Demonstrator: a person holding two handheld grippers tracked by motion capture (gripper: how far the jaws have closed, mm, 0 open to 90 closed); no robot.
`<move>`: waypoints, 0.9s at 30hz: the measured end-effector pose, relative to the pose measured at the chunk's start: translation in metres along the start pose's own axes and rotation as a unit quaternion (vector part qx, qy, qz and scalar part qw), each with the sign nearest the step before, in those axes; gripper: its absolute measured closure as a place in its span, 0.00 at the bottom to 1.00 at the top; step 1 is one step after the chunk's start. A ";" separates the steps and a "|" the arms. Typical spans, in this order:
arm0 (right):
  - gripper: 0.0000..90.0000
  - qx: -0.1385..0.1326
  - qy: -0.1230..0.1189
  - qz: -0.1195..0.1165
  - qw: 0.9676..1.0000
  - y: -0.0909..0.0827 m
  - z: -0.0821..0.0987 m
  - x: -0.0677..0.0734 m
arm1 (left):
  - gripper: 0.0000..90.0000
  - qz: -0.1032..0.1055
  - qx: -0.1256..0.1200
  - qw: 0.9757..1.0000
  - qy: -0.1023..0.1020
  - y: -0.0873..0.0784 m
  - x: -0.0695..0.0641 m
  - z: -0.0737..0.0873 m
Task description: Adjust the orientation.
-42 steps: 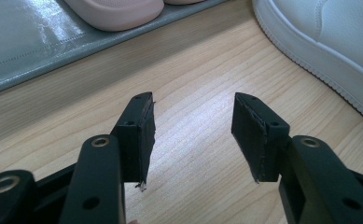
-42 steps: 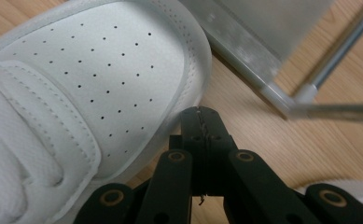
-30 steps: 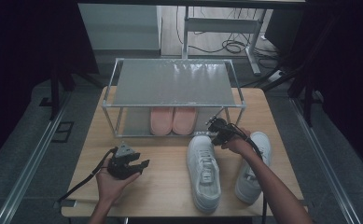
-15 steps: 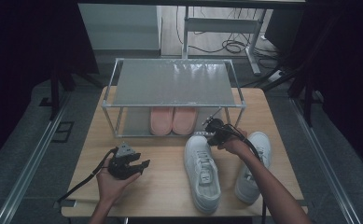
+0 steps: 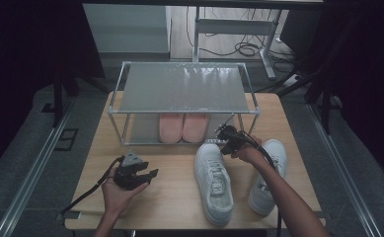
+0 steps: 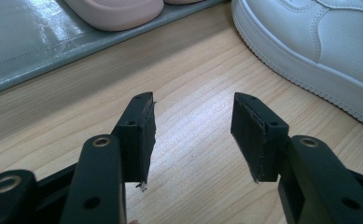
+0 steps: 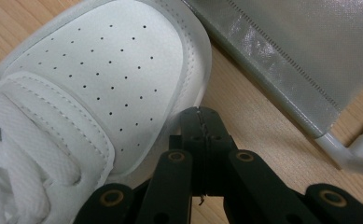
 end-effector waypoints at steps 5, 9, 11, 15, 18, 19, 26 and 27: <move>1.00 -0.002 -0.007 -0.002 1.000 -0.001 0.000 0.003 | 0.56 0.002 0.003 1.000 -0.001 0.002 -0.001 0.000; 1.00 -0.002 -0.026 -0.010 1.000 -0.003 -0.003 0.014 | 0.56 0.002 0.003 1.000 -0.001 0.001 -0.001 0.000; 1.00 0.000 -0.034 -0.005 0.999 -0.004 -0.004 0.016 | 0.56 0.001 0.003 1.000 0.000 0.001 -0.001 0.000; 1.00 -0.001 -0.042 -0.004 0.999 -0.005 -0.006 0.019 | 0.56 0.001 0.002 1.000 0.000 0.001 0.000 0.000; 1.00 -0.008 -0.051 -0.010 0.999 -0.007 -0.007 0.023 | 0.56 0.001 0.003 1.000 0.000 0.001 0.000 0.000; 1.00 -0.008 -0.053 -0.011 0.998 -0.008 -0.008 0.024 | 0.56 0.001 0.003 1.000 0.001 0.001 0.000 0.000; 1.00 -0.011 -0.059 -0.016 0.998 -0.009 -0.008 0.026 | 0.56 0.001 0.004 1.000 0.001 0.001 0.000 0.000; 1.00 -0.012 -0.059 -0.018 0.998 -0.008 -0.008 0.026 | 0.56 0.001 0.004 1.000 0.001 0.001 0.000 0.000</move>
Point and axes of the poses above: each handheld gripper's, and its own axes: y roughly forward along the jaws, z roughly out of its underside, x roughly to its left, the point moved 2 cm from there along y, roughly forward along the jaws, and after that the axes turned 14 degrees about x, right-handed, at the moved point
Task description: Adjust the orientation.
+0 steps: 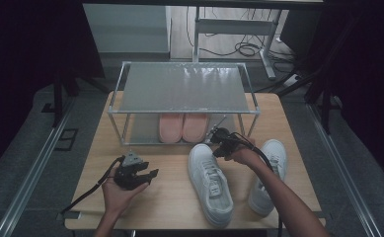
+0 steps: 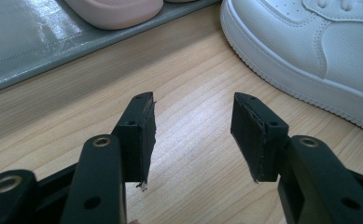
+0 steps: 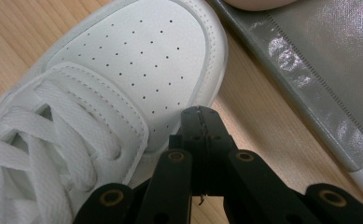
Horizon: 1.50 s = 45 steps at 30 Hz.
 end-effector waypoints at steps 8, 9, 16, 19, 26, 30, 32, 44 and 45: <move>1.00 -0.006 0.006 -0.003 1.000 -0.001 0.005 -0.003 | 0.56 -0.001 -0.001 1.000 -0.001 -0.001 0.001 0.000; 1.00 -0.011 0.008 -0.002 1.000 -0.002 0.007 -0.004 | 0.56 -0.001 -0.002 1.000 -0.001 -0.001 0.001 0.000; 1.00 -0.036 0.016 -0.005 0.999 -0.013 0.025 -0.006 | 0.55 0.002 -0.002 1.000 -0.001 -0.001 0.000 0.000; 1.00 -0.051 0.018 -0.008 0.998 -0.019 0.037 -0.004 | 0.55 0.002 -0.001 1.000 -0.003 -0.001 0.000 0.000; 1.00 -0.085 0.022 -0.013 0.996 -0.033 0.067 0.001 | 0.55 0.003 -0.002 1.000 -0.005 -0.002 0.000 0.000; 1.00 -0.098 0.025 -0.017 0.995 -0.037 0.081 0.005 | 0.55 0.005 -0.002 1.000 -0.005 -0.002 0.000 0.000; 1.00 -0.104 0.025 -0.019 0.994 -0.039 0.088 0.007 | 0.55 0.006 -0.002 1.000 -0.006 -0.003 0.000 0.000; 1.00 -0.152 0.004 -0.029 0.988 -0.051 0.114 0.039 | 0.55 0.006 -0.003 1.000 -0.007 -0.003 -0.001 0.000; 1.00 -0.155 0.000 -0.031 0.987 -0.052 0.115 0.042 | 0.55 0.007 -0.003 1.000 -0.006 -0.003 -0.001 0.000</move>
Point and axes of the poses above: each handheld gripper's, and its own axes: y roughly forward along the jaws, z roughly out of its underside, x roughly to its left, the point moved 2 cm from there along y, roughly forward along the jaws, and after that the axes turned 14 degrees about x, right-handed, at the moved point
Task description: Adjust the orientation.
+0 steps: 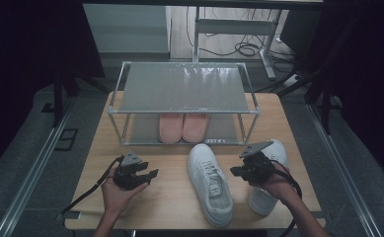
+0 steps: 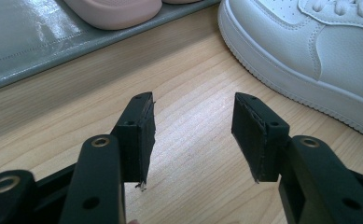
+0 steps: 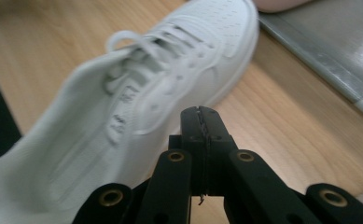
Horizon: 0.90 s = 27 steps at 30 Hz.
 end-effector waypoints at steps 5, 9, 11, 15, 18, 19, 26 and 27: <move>1.00 -0.012 -0.011 -0.006 1.000 -0.004 0.008 0.016 | 0.55 0.002 -0.002 1.000 -0.002 -0.001 0.000 0.000; 1.00 -0.021 -0.013 -0.010 1.000 -0.006 0.017 0.026 | 0.55 0.001 -0.002 1.000 -0.002 -0.002 0.000 0.000; 1.00 -0.025 -0.012 -0.012 1.000 -0.007 0.022 0.030 | 0.55 0.001 -0.002 1.000 -0.002 -0.002 0.000 0.000; 1.00 -0.026 -0.012 -0.016 0.999 -0.007 0.029 0.036 | 0.55 0.003 -0.001 1.000 -0.002 -0.001 0.000 0.000; 0.99 -0.025 -0.010 -0.018 0.999 -0.006 0.033 0.037 | 0.55 0.004 -0.002 1.000 -0.001 -0.001 0.000 0.000; 0.99 -0.025 -0.010 -0.019 0.999 -0.006 0.034 0.037 | 0.55 0.004 -0.002 1.000 -0.002 -0.001 0.000 0.000; 0.90 -0.026 -0.008 -0.018 0.999 -0.008 0.032 0.037 | 0.55 0.004 -0.002 1.000 -0.003 0.000 -0.001 0.000; 0.88 -0.026 -0.009 -0.019 0.999 -0.008 0.031 0.037 | 0.55 0.005 -0.001 1.000 -0.003 -0.001 -0.002 0.000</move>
Point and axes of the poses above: each handheld gripper's, and its own axes: y roughly forward along the jaws, z roughly out of its underside, x roughly to its left, the point moved 2 cm from there along y, roughly forward along the jaws, and after that the axes turned 14 degrees about x, right-handed, at the moved point
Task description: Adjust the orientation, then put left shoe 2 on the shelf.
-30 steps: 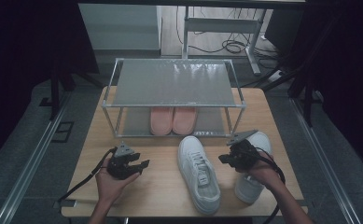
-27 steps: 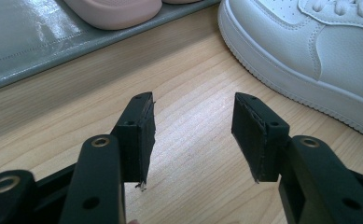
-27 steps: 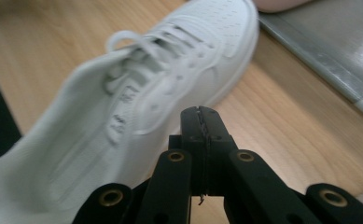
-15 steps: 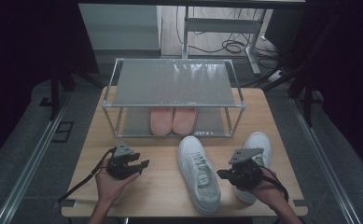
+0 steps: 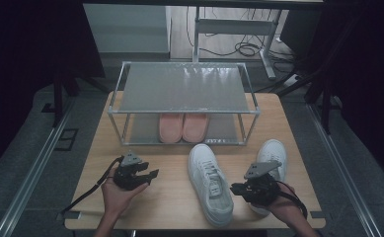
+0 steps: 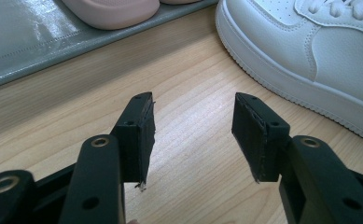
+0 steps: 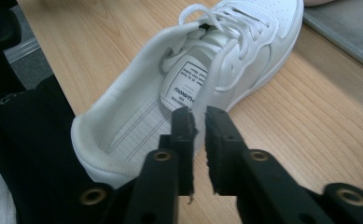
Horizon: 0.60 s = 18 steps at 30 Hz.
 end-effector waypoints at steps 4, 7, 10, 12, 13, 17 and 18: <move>0.75 0.007 0.002 0.001 1.000 0.002 -0.004 0.002 | 0.54 0.002 -0.002 1.000 -0.002 0.000 0.000 -0.001; 0.68 0.013 0.011 0.010 1.000 0.006 -0.007 0.002 | 0.54 0.003 -0.001 1.000 0.000 0.001 0.001 -0.001; 0.63 0.022 0.018 0.016 0.999 0.011 -0.012 0.000 | 0.54 0.005 0.001 1.000 0.001 0.003 0.001 -0.002; 0.61 0.028 0.020 0.016 0.999 0.015 -0.014 0.000 | 0.54 0.006 0.002 1.000 0.001 0.003 0.001 -0.002; 0.60 0.030 0.022 0.017 0.999 0.018 -0.016 -0.001 | 0.54 0.006 0.002 1.000 0.003 0.003 0.001 -0.002; 0.60 0.037 0.029 0.019 0.999 0.025 -0.021 -0.002 | 0.54 0.005 0.002 1.000 0.002 0.003 0.001 -0.002; 0.60 0.038 0.030 0.023 0.999 0.027 -0.022 -0.002 | 0.54 0.005 0.002 1.000 0.002 0.003 0.001 -0.002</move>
Point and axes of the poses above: each handheld gripper's, and its own axes: y roughly forward along the jaws, z roughly out of its underside, x roughly to its left, the point moved 2 cm from there along y, roughly forward along the jaws, and after that the axes turned 14 degrees about x, right-handed, at the moved point
